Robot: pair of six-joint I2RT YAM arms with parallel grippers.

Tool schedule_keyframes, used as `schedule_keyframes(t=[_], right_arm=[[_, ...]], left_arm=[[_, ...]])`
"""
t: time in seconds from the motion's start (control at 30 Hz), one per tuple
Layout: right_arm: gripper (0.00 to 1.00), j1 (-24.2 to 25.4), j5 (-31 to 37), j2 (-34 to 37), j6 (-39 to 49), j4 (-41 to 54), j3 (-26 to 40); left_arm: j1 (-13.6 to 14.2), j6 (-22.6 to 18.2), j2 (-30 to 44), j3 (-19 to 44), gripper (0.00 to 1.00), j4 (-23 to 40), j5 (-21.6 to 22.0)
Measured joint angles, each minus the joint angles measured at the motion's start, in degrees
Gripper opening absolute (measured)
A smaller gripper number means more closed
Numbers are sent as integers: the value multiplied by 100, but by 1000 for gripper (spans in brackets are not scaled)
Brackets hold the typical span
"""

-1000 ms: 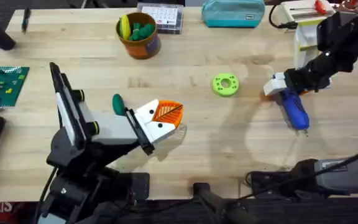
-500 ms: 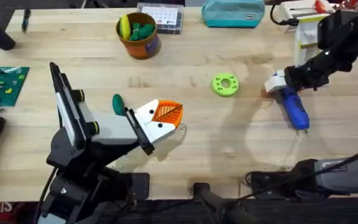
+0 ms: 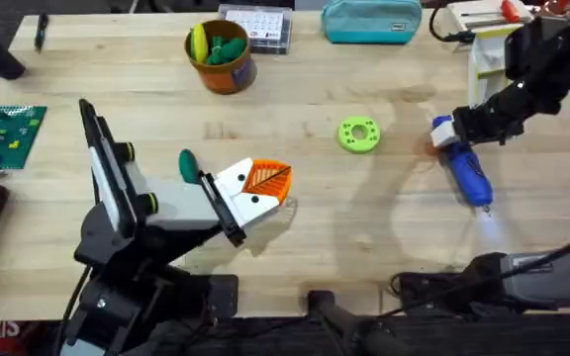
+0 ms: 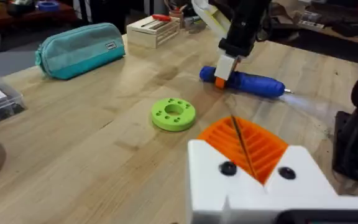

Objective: Pick up the gripper from the table and insert it into the empty holder that is missing its gripper. Then pick up a screw, insert it into the mounting hole, and use the screwdriver to tighten it. Finally, clean up the table by picking up the vegetable and placing it into the bucket.

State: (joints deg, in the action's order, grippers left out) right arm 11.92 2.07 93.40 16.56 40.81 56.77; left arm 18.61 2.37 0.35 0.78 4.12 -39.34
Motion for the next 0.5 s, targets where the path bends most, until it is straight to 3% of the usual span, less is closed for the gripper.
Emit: schedule_keyframes(t=[0.07, 0.13, 0.17, 0.5], right_arm=[[285, 0, 6, 1, 12, -13, -6], [80, 1, 20, 1, 13, -12, -11], [33, 3, 18, 1, -3, -6, -17], [32, 4, 4, -85, -174, 126, 86]], left_arm=[[0, 0, 1, 0, 11, 0, -1], [0, 0, -1, 0, 11, 0, -1], [0, 0, 1, 0, 11, 0, 0], [0, 0, 1, 1, 11, 0, 1]])
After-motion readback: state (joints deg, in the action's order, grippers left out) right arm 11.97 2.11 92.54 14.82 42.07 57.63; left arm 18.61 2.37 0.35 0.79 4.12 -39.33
